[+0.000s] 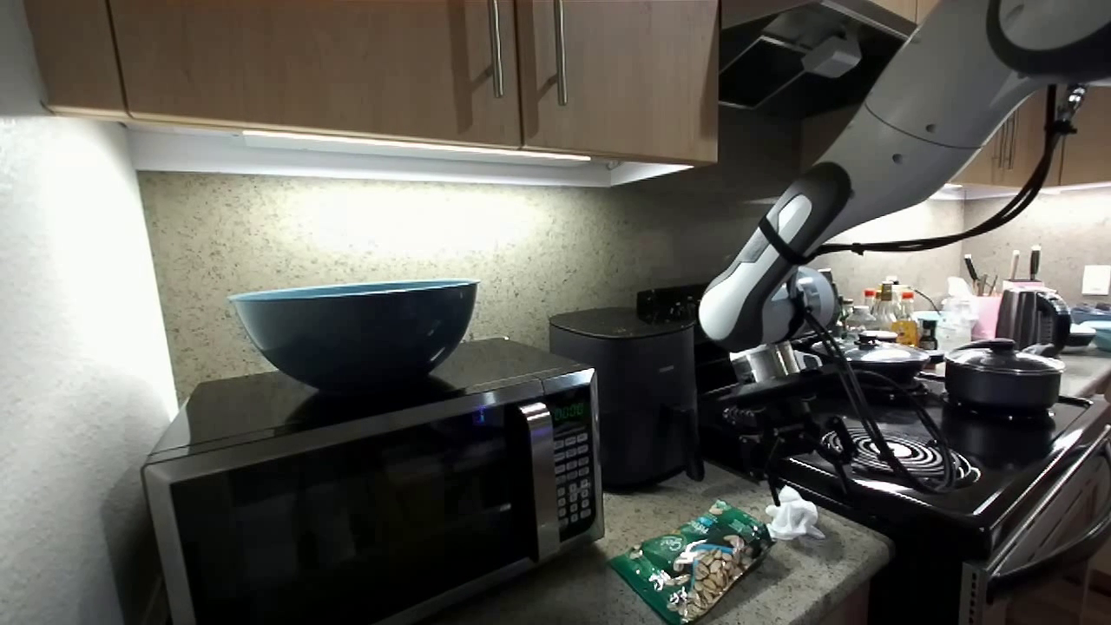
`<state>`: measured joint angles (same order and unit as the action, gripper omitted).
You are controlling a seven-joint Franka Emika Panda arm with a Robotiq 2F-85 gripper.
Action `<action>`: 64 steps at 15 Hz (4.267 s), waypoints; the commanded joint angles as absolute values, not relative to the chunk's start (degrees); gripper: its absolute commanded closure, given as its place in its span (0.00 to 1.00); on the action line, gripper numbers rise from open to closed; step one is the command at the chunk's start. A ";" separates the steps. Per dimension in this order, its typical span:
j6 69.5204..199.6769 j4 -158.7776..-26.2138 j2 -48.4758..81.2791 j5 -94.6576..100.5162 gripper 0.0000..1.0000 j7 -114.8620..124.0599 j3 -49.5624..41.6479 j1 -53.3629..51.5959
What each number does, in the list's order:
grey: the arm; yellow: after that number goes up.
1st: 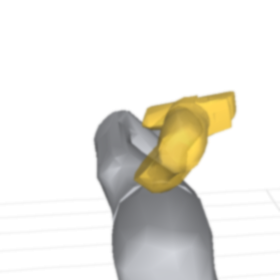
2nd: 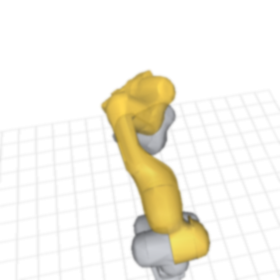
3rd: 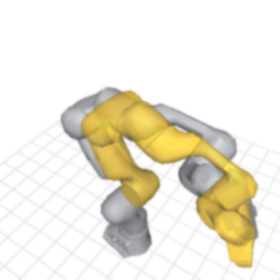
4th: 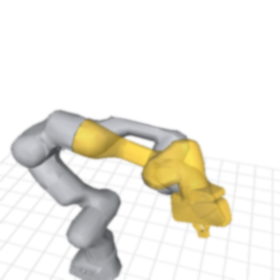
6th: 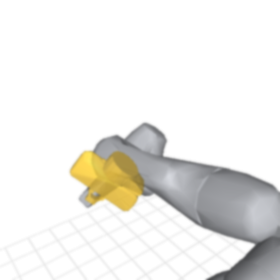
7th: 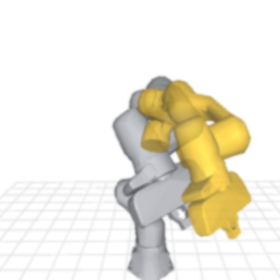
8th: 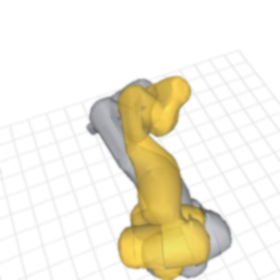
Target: Use the tissue to wipe the airfryer
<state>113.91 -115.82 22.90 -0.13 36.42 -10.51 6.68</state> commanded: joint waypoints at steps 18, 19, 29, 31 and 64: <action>118.42 -111.24 30.45 -7.72 0.51 36.35 -14.55 9.50; 118.35 -111.23 30.35 -7.81 0.59 36.36 -14.44 9.36; 120.33 -112.08 28.84 -10.92 1.00 34.29 -12.90 10.18; 124.74 -115.79 24.53 -14.08 0.96 31.93 -12.24 10.62; 151.26 -118.72 10.37 -52.59 0.97 23.86 -8.42 9.16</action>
